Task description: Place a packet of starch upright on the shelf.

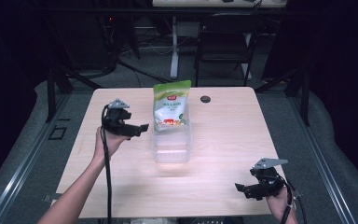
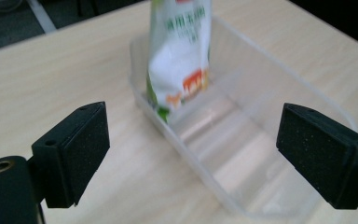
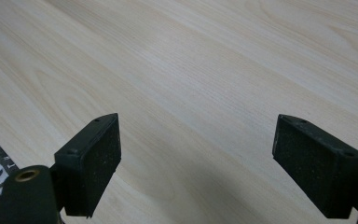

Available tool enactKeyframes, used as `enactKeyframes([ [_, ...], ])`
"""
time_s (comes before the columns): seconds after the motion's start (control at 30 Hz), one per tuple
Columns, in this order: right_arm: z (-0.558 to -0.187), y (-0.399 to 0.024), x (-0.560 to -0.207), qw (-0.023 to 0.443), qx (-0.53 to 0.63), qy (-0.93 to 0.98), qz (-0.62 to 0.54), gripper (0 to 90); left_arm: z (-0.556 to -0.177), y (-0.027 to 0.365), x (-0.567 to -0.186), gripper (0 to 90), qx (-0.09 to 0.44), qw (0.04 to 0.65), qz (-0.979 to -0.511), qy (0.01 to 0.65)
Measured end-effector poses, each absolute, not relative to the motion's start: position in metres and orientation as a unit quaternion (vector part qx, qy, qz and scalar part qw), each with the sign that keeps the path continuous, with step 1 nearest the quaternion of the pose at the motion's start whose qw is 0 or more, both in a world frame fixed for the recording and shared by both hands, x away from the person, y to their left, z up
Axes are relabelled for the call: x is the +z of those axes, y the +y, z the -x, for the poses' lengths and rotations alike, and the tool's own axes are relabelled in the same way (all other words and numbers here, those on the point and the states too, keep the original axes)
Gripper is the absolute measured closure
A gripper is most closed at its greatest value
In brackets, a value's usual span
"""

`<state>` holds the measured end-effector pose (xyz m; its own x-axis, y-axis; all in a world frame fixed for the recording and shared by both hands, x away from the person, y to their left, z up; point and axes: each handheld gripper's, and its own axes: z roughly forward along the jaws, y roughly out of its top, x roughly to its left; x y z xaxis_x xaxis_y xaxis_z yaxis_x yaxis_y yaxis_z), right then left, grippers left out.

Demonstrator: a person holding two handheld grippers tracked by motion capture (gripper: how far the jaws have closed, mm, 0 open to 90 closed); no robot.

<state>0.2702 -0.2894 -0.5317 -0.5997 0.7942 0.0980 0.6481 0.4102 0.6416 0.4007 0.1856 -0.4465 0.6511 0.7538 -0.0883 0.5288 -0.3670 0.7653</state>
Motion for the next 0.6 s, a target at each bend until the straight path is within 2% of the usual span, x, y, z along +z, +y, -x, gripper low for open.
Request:
enactKeyframes([
  [0.3,-0.27,-0.288,-0.533,0.113,0.325,0.835,-0.429,14.8,-0.359,0.205,-0.479,8.7,0.117,0.388,-0.816,0.413],
  [0.43,-0.27,-0.288,-0.535,0.11,0.322,0.836,-0.431,14.9,-0.353,0.213,-0.497,8.3,0.107,0.394,-0.808,0.426],
  [0.6,-0.271,-0.288,-0.536,0.109,0.318,0.837,-0.432,14.8,-0.35,0.218,-0.5,7.4,0.113,0.405,-0.799,0.43],
])
